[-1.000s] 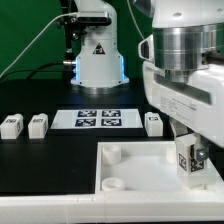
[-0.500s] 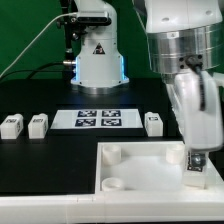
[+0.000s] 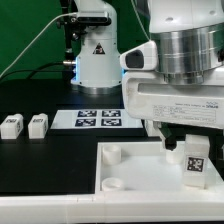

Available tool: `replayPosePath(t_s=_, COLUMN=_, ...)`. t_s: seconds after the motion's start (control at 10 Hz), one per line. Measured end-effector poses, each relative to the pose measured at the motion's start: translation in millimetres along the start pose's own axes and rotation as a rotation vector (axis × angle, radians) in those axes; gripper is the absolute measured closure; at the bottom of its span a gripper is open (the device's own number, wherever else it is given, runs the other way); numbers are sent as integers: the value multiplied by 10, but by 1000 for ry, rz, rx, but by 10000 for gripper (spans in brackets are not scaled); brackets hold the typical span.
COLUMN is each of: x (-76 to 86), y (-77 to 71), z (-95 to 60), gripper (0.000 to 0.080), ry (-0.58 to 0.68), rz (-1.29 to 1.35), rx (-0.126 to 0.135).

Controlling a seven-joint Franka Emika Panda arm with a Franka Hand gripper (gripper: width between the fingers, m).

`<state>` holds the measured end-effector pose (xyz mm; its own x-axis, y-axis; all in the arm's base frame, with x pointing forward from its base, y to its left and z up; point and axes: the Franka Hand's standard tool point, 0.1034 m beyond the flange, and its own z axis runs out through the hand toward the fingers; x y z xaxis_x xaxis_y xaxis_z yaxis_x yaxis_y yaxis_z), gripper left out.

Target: Assemble one leg

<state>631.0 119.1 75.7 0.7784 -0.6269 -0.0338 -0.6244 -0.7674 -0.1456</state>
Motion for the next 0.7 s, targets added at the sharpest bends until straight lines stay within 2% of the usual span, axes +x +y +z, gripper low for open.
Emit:
replayPosePath(t_s=0.2, x=10, y=10, z=1, gripper=151, ry=0, rz=-234, rx=0)
replayPosePath(t_s=0.3, x=38, y=38, z=-3, gripper=260, ry=7, rz=-470, rx=-17)
replayPosePath(t_s=0.4, x=28, y=29, z=0, gripper=394, ry=4, rz=-358, rx=-10)
replayPosePath(t_s=0.5, x=28, y=33, z=2, gripper=394, ry=5, rz=-225, rx=-10)
replayPosePath(t_s=0.6, x=33, y=40, z=4, gripper=506, ry=6, rz=-110, rx=-11)
replayPosePath(t_s=0.7, x=35, y=43, z=5, gripper=506, ry=7, rz=14, rx=-11)
